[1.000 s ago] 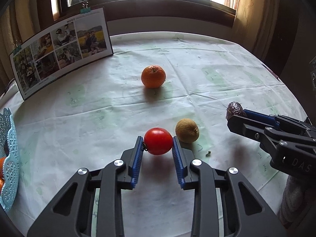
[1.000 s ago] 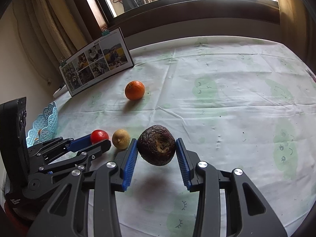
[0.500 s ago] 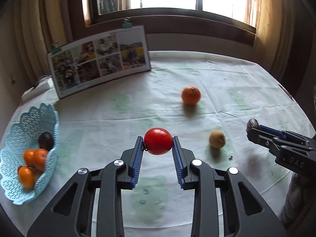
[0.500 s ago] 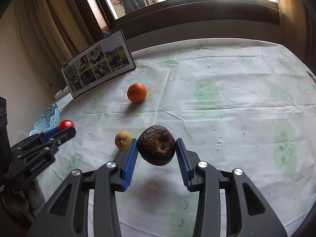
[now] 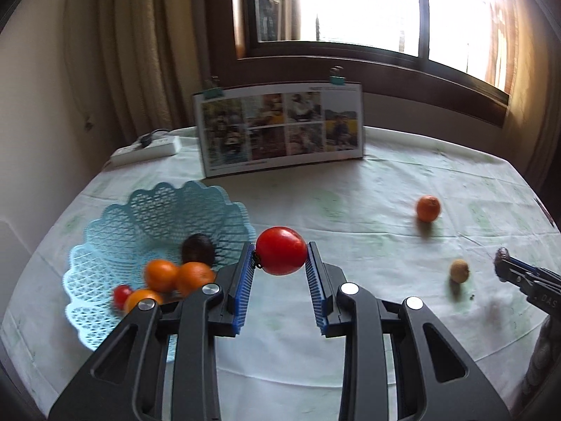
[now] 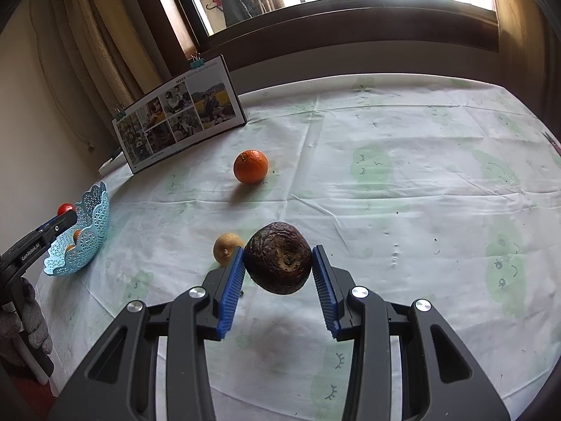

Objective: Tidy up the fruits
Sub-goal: 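Carry the tomato into the blue basket and open the left tool while the right tool carries the avocado, then lower the avocado into the blue basket and open the right tool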

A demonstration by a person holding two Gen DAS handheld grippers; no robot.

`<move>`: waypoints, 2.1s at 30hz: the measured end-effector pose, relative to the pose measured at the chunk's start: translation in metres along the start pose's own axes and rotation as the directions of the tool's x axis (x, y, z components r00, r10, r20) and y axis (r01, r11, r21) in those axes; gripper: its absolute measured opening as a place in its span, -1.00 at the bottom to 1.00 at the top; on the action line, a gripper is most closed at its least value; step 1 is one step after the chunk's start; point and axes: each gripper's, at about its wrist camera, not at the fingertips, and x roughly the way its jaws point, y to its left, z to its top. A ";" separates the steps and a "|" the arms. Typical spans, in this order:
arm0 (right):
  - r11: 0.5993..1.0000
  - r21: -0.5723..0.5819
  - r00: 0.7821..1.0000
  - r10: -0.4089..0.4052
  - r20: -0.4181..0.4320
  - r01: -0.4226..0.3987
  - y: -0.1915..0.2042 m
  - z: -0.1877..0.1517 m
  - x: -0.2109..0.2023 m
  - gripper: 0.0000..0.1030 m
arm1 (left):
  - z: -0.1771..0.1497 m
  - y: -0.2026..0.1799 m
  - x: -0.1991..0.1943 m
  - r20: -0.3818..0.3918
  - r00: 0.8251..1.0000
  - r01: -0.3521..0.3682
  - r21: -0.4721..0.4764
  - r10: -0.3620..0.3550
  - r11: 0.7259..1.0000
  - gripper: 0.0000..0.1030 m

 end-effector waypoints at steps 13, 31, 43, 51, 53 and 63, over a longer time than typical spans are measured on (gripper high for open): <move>1.000 -0.022 1.000 0.021 0.002 -0.021 0.023 0.000 -0.005 -0.22 | -0.018 0.088 -0.010 -0.020 0.989 -0.146 -0.109 0.145 0.983 -0.41; 0.992 -0.107 0.998 0.067 -0.009 -0.068 0.083 0.000 -0.003 -0.22 | -0.035 0.136 -0.021 -0.011 0.982 -0.185 -0.199 0.186 0.962 0.07; 0.958 -0.236 0.987 0.161 -0.020 -0.161 0.164 0.007 0.000 -0.22 | -0.039 0.158 -0.043 0.031 0.979 -0.188 -0.249 0.202 0.950 0.41; 0.921 -0.318 0.973 0.229 -0.027 -0.226 0.224 0.016 0.011 -0.22 | -0.046 0.164 -0.053 0.050 0.975 -0.201 -0.236 0.218 0.951 0.55; 0.912 -0.336 0.970 0.239 -0.034 -0.236 0.239 0.018 0.018 -0.22 | -0.048 0.165 -0.054 0.053 0.975 -0.199 -0.237 0.217 0.951 0.57; 0.892 -0.379 0.969 0.237 -0.074 -0.247 0.287 0.025 0.059 -0.22 | -0.055 0.175 -0.051 0.037 0.978 -0.190 -0.259 0.207 0.947 0.64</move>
